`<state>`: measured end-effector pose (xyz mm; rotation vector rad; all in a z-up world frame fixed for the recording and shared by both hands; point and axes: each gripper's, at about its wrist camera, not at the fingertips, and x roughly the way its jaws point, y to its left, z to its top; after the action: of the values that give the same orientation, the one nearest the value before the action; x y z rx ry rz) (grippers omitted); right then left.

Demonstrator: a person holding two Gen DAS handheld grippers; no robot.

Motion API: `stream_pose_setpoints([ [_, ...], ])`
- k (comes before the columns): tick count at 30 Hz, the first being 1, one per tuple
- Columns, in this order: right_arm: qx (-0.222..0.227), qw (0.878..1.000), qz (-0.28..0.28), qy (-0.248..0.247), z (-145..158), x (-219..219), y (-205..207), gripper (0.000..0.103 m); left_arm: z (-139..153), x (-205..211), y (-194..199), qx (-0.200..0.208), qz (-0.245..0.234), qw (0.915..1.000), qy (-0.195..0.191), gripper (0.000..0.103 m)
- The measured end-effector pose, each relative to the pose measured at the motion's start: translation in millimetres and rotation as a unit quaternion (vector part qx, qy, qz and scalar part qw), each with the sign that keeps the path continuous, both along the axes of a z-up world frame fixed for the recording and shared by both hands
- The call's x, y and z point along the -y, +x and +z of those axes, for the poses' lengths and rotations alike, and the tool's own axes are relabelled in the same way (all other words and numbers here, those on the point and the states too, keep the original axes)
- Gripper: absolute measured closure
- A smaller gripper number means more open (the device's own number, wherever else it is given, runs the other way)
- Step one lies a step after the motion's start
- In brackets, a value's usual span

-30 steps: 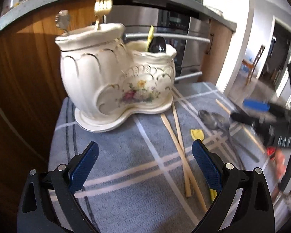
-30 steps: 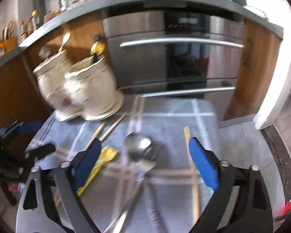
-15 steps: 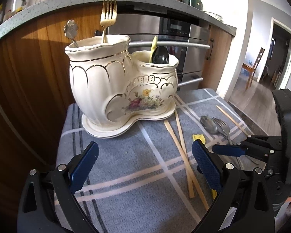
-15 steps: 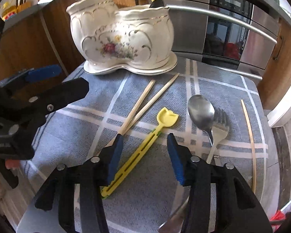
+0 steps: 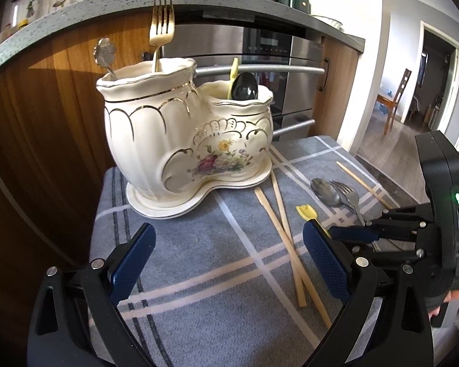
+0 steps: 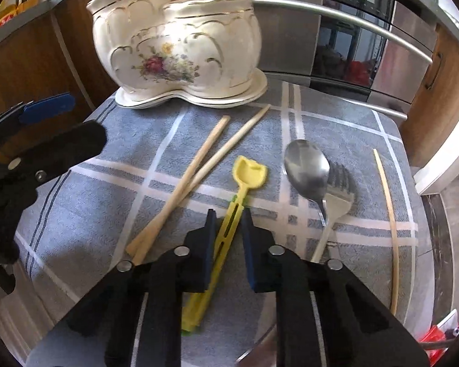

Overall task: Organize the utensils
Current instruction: 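Lower the right gripper onto the yellow green-handled spatula and close it, then grasp a wooden chopstick with the left gripper while the right lifts the spatula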

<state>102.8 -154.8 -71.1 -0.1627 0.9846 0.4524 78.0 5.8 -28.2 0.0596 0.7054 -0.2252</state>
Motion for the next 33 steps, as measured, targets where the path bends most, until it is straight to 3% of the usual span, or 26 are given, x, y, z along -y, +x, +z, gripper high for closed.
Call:
stream_pose_setpoints([
  [12, -0.007, 0.998, -0.023, 0.058, 9.7, 26.5, 5.5, 0.093, -8.8, 12.1, 2.3, -0.019, -0.024, 0.9995, 0.012, 0.006],
  [20, 0.019, 0.994, -0.042, 0.097, 27.8, 53.5, 7.5, 0.093, -16.1, 20.2, 2.4, -0.055, -0.047, 0.9972, -0.019, 0.009],
  [25, 0.017, 0.994, -0.044, 0.100, 27.0, 55.8, 9.6, 0.093, -30.3, 34.8, 8.7, -0.076, -0.057, 0.9954, -0.006, 0.039],
  [33, 0.023, 0.994, -0.041, 0.096, 26.9, 53.2, 5.4, 0.093, -39.6, 48.4, 19.8, -0.088, -0.066, 0.9939, 0.003, 0.067],
])
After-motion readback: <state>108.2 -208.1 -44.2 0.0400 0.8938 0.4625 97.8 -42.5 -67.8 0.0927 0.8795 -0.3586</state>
